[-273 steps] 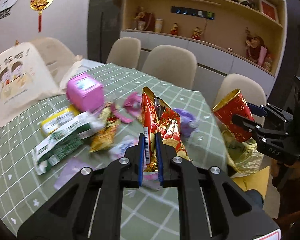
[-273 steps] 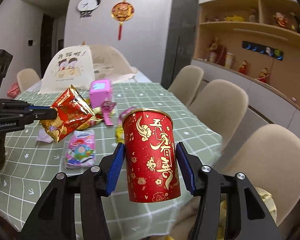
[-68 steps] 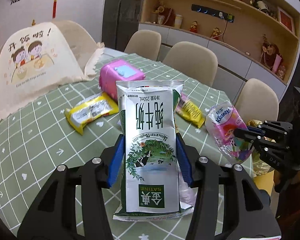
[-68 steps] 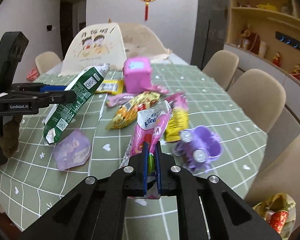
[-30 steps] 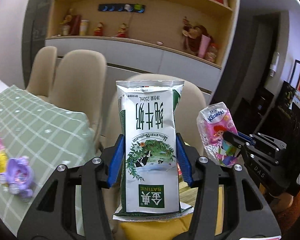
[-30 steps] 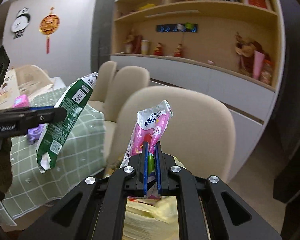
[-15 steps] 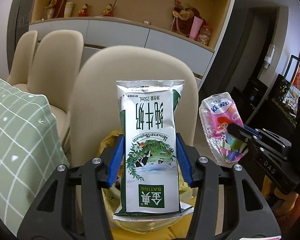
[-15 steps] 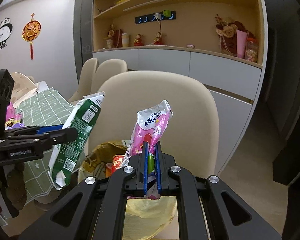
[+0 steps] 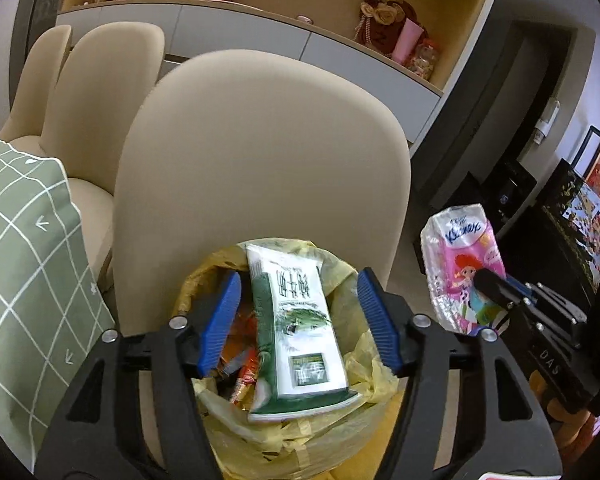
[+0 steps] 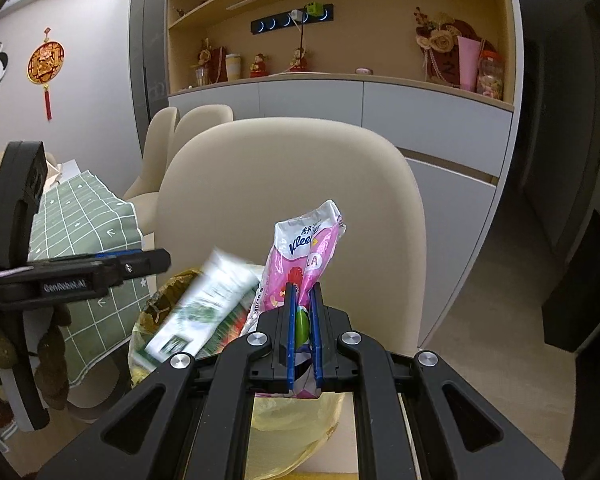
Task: Collect trash
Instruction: 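Open the left tool over the bag while the right tool releases the tissue pack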
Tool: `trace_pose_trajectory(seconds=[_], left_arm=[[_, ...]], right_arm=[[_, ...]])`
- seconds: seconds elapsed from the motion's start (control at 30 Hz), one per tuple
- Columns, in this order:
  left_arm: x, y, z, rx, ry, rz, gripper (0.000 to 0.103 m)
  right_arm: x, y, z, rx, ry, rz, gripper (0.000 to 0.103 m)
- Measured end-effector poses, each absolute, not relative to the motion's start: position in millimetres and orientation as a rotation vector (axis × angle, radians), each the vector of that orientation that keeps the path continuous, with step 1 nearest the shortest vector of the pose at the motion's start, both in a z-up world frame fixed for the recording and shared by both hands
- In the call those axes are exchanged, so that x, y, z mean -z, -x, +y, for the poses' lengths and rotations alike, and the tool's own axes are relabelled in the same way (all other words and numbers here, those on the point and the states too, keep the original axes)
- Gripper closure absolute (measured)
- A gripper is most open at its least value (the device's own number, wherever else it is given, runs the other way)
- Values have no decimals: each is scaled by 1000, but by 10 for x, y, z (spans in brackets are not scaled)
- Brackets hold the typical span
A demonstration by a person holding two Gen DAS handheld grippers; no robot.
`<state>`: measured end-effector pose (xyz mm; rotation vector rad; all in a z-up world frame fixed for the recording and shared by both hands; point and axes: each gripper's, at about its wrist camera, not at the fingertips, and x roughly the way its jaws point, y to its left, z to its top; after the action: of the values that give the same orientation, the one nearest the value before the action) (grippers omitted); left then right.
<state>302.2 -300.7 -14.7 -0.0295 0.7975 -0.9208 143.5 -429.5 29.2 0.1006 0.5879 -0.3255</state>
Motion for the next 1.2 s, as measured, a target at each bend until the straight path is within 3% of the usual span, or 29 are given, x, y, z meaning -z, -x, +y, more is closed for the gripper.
trace_pose_trajectory(seconds=[0.43, 0.77, 1.0, 1.1, 1.2], left_arm=[[-202, -2744, -2330, 852, -23, 727, 39], [-252, -2687, -1613, 767, -6, 732, 37], [-298, -2704, -1256, 724, 28, 719, 36], [-309, -2716, -1140, 709, 40, 718, 36], [-324, -2702, -1022, 698, 41, 710, 35]], right_arm=[[198, -2023, -3913, 184, -148, 660, 95], [929, -2561, -3886, 178, -212, 895, 95], [883, -2545, -3836, 213, -217, 860, 93], [806, -2481, -3810, 226, -207, 845, 82], [701, -2391, -3799, 244, -181, 821, 82]])
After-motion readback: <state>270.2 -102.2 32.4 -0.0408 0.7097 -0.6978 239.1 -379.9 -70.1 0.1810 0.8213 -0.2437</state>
